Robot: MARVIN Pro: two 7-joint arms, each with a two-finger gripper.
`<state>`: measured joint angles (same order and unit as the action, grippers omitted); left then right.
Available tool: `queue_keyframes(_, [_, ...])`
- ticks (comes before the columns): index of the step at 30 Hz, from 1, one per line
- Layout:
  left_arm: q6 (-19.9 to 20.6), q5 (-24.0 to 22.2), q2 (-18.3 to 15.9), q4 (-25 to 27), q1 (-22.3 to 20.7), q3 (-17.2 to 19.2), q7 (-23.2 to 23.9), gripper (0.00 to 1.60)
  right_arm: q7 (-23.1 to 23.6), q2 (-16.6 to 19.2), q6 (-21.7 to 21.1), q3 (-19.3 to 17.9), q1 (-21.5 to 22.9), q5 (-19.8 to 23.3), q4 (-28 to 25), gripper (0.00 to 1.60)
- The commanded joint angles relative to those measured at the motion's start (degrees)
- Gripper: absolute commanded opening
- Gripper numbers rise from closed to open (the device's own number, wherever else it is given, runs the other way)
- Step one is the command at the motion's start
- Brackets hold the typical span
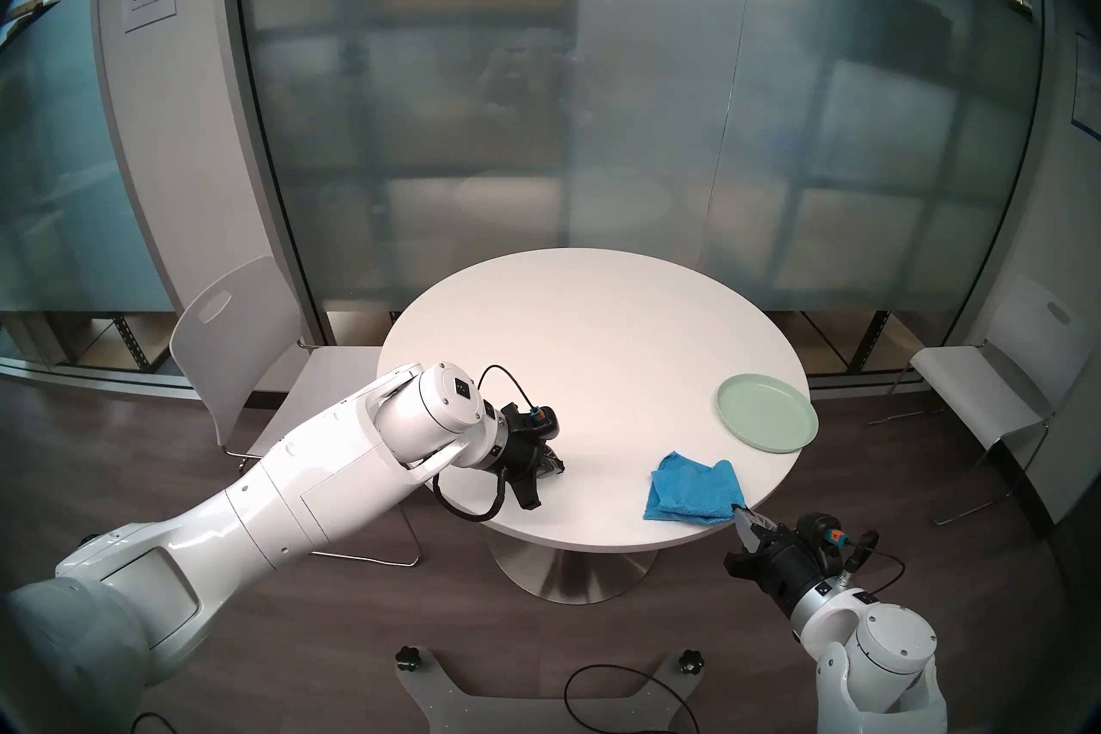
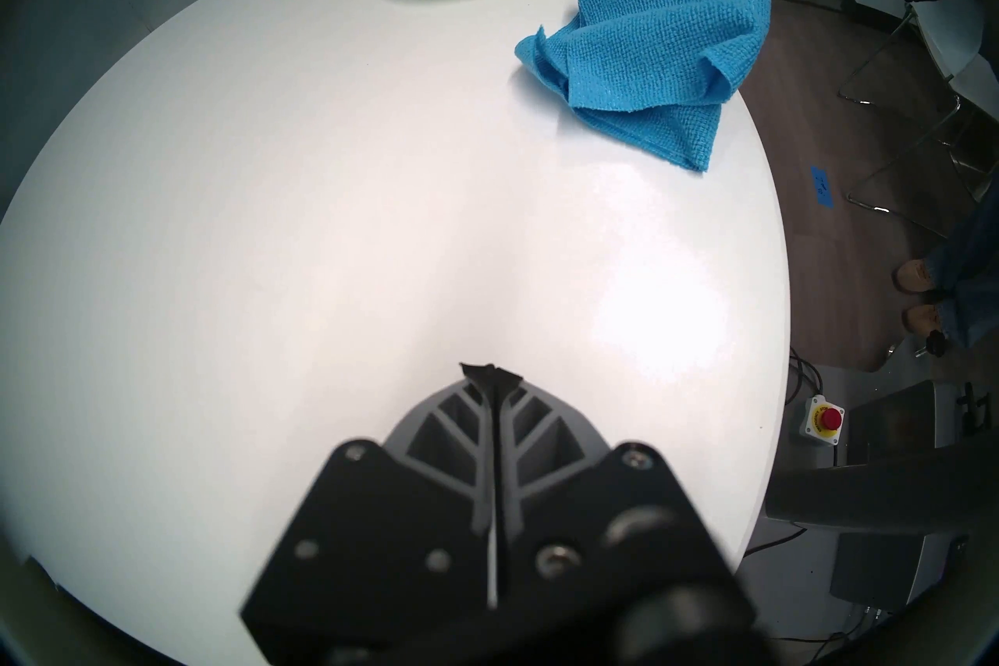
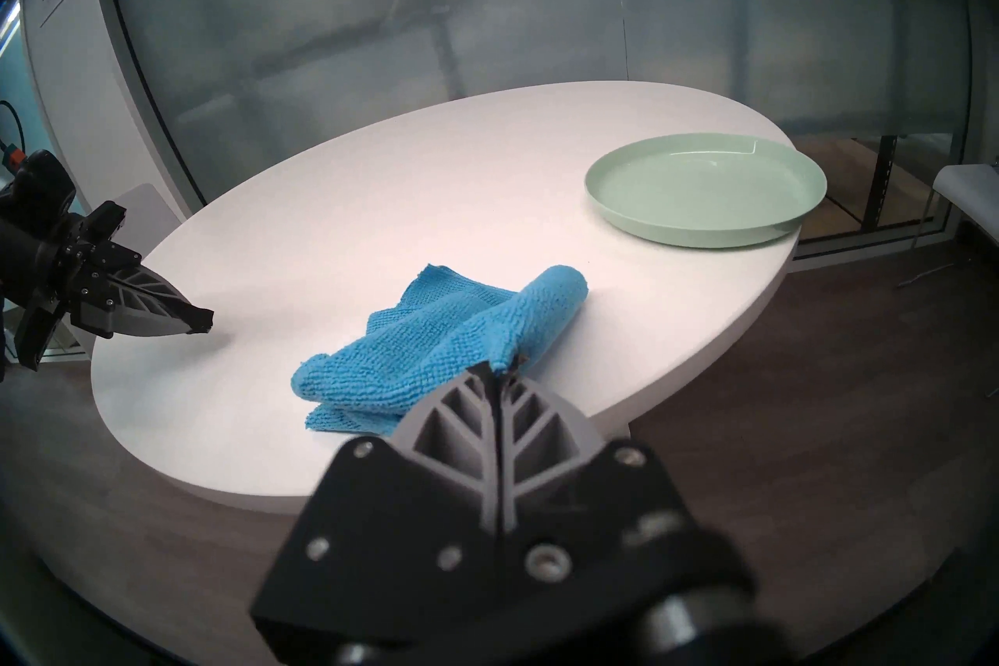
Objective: Fold the napkin in half twice and place it beside the plate
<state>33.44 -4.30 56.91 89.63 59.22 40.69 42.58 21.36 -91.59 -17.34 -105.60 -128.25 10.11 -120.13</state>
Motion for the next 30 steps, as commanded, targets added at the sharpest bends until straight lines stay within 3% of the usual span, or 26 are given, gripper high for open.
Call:
queue_keyframes(1, [-0.7,-1.1,1.6,1.7,-1.7,1.0,0.8,0.26,0.1,0.8,-0.1,-0.2,0.1,-0.6,-0.5,0.00])
queue_keyframes(15, [-1.6,-5.1,7.8,2.5,-4.5,1.1,5.4,0.24,1.0,1.5,-0.1,0.9,0.8,-2.5,1.6,0.00])
queue_keyframes(27, [-2.1,-6.9,14.1,-0.4,-6.2,-4.2,11.0,0.19,1.2,0.8,0.1,1.5,1.7,-2.7,1.3,0.00])
queue_keyframes(30, [-2.1,-6.6,15.0,-1.2,-6.1,-4.9,10.6,0.16,1.2,0.7,0.1,1.5,1.7,-2.7,1.1,0.00])
